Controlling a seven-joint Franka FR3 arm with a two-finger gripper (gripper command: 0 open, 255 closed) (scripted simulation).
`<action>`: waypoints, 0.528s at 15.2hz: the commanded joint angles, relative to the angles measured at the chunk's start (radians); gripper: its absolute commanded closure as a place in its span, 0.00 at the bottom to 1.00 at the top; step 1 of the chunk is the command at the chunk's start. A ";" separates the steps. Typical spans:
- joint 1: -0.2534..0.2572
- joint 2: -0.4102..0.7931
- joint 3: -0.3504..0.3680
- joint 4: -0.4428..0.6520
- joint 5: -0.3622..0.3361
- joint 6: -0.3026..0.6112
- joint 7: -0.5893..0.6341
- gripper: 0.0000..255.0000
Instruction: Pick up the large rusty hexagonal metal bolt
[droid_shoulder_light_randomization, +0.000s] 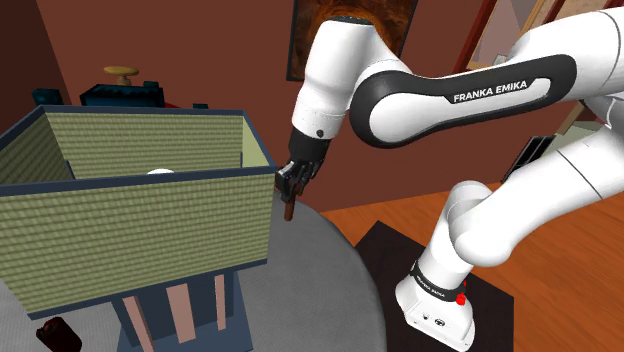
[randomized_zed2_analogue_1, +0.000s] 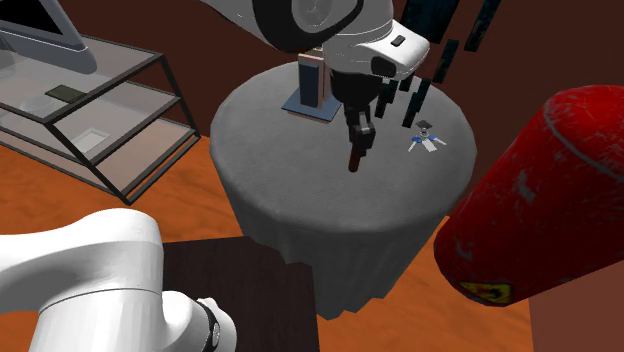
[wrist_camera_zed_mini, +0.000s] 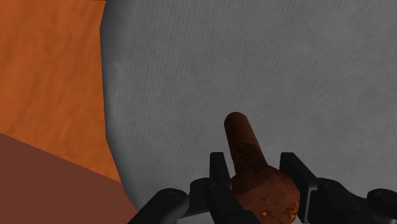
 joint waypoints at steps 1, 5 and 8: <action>-0.001 -0.004 -0.005 0.025 -0.003 -0.029 -0.002 1.00; -0.003 -0.012 -0.014 0.072 -0.007 -0.085 -0.004 1.00; -0.005 -0.016 -0.020 0.110 -0.010 -0.126 -0.006 1.00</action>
